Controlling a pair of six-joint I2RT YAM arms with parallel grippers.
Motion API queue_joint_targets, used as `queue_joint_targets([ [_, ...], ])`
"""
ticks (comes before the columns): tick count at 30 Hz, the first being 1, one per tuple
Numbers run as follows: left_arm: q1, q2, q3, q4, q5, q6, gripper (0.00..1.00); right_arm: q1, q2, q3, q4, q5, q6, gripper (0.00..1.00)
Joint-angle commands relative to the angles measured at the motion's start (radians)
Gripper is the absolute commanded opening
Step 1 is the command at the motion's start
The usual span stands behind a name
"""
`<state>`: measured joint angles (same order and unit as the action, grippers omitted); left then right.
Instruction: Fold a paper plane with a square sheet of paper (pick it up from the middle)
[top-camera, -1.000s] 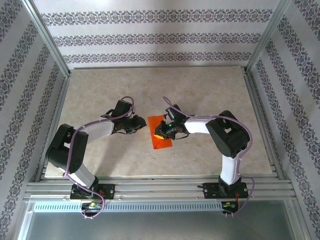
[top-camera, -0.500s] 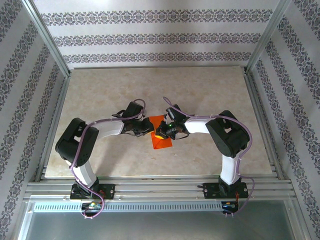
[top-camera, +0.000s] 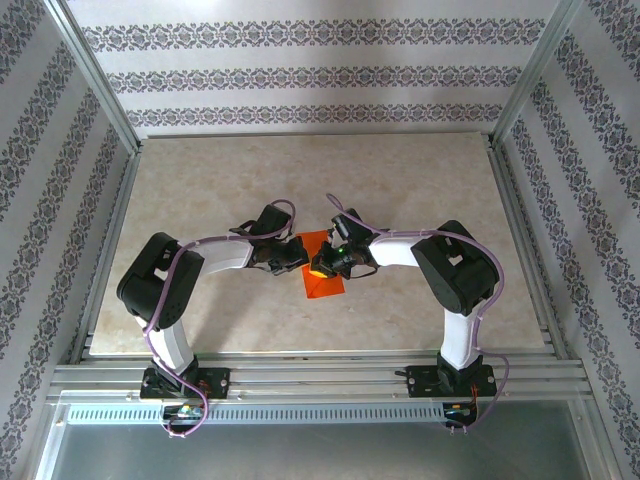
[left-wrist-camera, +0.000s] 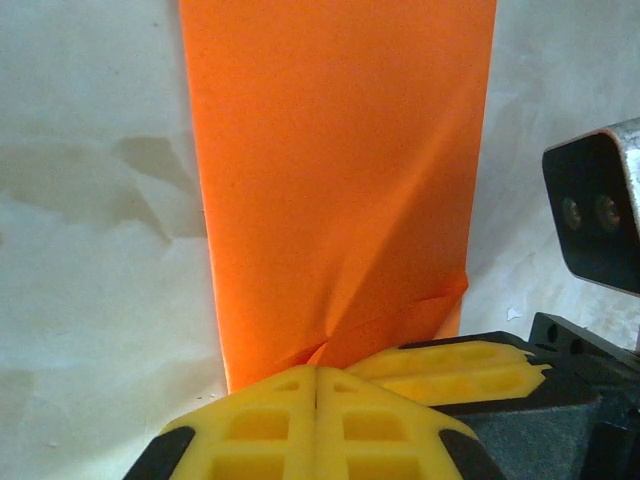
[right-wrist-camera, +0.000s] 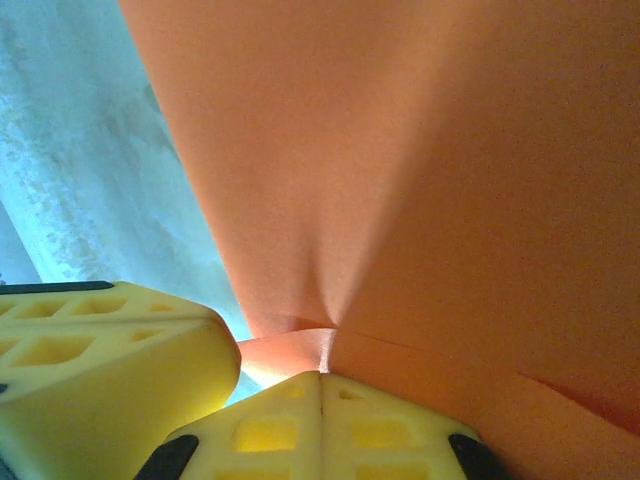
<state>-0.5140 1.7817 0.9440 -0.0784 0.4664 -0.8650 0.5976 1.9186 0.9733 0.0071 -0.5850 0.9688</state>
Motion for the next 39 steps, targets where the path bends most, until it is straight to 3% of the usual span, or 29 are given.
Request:
queue_joint_targets([
  [1,-0.019,0.011,-0.014,-0.027,-0.007,-0.007,0.04,-0.002,0.087,-0.03,-0.127,0.103,-0.002,0.0],
  [20,-0.03,0.061,0.015,-0.118,-0.072,0.035,0.0,-0.001,0.084,-0.032,-0.114,0.09,0.004,0.0],
  [27,-0.036,0.091,0.034,-0.255,-0.135,0.09,0.0,-0.022,-0.067,-0.1,0.106,0.038,0.054,0.0],
  [32,-0.041,0.113,0.051,-0.326,-0.181,0.121,0.0,-0.049,-0.216,-0.148,0.064,0.111,-0.058,0.0],
  [39,-0.05,0.127,0.067,-0.346,-0.203,0.132,0.0,-0.014,-0.15,-0.136,0.054,0.12,-0.089,0.0],
])
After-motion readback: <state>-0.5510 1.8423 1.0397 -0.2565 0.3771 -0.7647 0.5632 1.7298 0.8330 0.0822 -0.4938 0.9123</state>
